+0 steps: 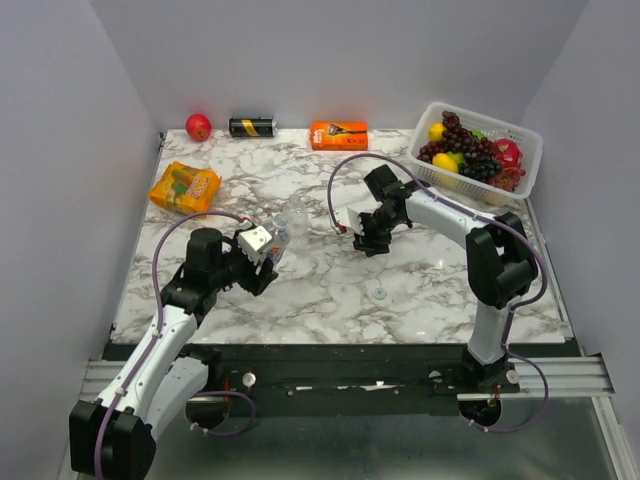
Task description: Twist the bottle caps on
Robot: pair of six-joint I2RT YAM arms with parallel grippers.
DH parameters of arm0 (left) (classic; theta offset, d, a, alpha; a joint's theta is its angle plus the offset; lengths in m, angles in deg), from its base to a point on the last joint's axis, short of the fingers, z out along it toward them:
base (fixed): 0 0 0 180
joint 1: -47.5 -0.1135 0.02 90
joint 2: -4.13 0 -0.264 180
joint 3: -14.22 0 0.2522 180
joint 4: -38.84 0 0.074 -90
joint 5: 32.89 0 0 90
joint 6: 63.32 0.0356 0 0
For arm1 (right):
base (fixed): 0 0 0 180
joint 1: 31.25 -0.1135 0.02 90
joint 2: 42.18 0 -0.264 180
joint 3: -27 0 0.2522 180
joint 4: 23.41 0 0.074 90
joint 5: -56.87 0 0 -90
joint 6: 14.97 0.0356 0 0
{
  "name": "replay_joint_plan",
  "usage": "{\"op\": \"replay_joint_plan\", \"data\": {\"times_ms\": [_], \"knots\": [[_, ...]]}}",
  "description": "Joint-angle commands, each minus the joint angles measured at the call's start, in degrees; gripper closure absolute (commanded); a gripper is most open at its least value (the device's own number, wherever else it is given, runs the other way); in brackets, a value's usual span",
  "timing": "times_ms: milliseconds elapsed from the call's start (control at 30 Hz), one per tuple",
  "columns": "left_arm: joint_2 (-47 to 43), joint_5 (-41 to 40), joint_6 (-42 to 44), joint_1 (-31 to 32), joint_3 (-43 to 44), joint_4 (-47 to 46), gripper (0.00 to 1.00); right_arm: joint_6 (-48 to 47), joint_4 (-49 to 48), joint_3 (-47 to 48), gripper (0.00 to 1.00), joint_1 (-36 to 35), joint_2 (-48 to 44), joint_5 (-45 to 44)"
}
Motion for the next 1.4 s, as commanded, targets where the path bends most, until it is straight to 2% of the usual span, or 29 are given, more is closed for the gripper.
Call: {"op": "replay_joint_plan", "data": {"times_ms": [0, 1033, 1367], "knots": [[-1.85, 2.34, -0.82, -1.05, 1.05, 1.99, 1.0, -1.71, -0.28, 2.76, 0.39, 0.69, 2.27, 0.3], [-2.82, 4.45, -2.5, -3.07, -0.71, 0.14, 1.0, 3.48, -0.55, 5.31, 0.43, 1.04, 8.43, -2.34], [-2.56, 5.07, -2.32, -3.43, -0.62, 0.14, 1.0, 3.48, -0.28, 5.31, 0.56, 1.04, 8.52, -2.34]]}}
